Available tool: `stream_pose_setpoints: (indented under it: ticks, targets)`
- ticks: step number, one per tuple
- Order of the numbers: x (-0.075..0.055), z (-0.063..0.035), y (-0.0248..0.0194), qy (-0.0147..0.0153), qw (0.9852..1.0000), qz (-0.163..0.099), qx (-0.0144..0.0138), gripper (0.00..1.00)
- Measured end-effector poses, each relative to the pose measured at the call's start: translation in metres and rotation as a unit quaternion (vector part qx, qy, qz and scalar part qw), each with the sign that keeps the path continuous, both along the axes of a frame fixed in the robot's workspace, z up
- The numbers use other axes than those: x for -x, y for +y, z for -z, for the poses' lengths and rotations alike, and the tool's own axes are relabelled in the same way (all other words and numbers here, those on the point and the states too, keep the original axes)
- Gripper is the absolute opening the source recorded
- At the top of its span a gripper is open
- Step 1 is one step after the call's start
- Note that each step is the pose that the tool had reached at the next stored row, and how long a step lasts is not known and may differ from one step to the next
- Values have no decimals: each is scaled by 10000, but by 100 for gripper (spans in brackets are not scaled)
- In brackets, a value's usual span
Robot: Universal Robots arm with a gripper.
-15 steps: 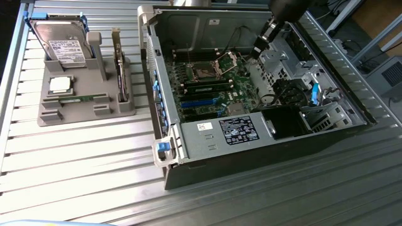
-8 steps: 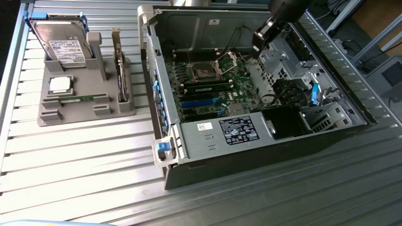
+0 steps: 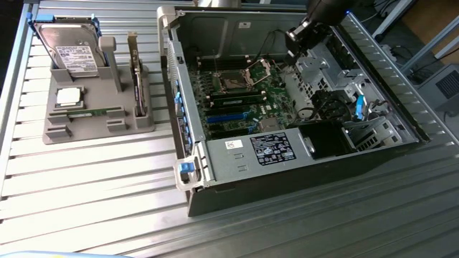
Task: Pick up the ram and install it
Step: 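Press down the ram until it locks into place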
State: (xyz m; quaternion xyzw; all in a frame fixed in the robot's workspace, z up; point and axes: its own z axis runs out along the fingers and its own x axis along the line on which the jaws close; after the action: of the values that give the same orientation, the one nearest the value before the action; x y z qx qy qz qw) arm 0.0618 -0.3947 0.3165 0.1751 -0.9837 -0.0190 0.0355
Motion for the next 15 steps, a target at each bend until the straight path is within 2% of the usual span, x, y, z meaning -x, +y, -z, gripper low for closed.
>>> stream_pose_setpoints:
  ticks: [3, 5, 7, 8, 10, 12, 13, 14, 15]
  targets:
    - [0, 0, 0, 0, 9991, 415, 8, 11]
    - [0, 0, 0, 0, 9975, 701, 14, 11]
    - [0, 0, 0, 0, 9964, 847, 17, 11]
    - [0, 0, 0, 0, 9951, 987, 21, 11]
    - [0, 0, 0, 0, 9916, 1294, 28, 11]
    - [0, 0, 0, -1, 9874, 1582, 36, 11]
    - [0, 0, 0, -1, 9847, 1742, 41, 11]
    - [0, 0, 0, -1, 9831, 1829, 43, 11]
    - [0, 0, 0, 0, 9825, 1863, 43, 11]
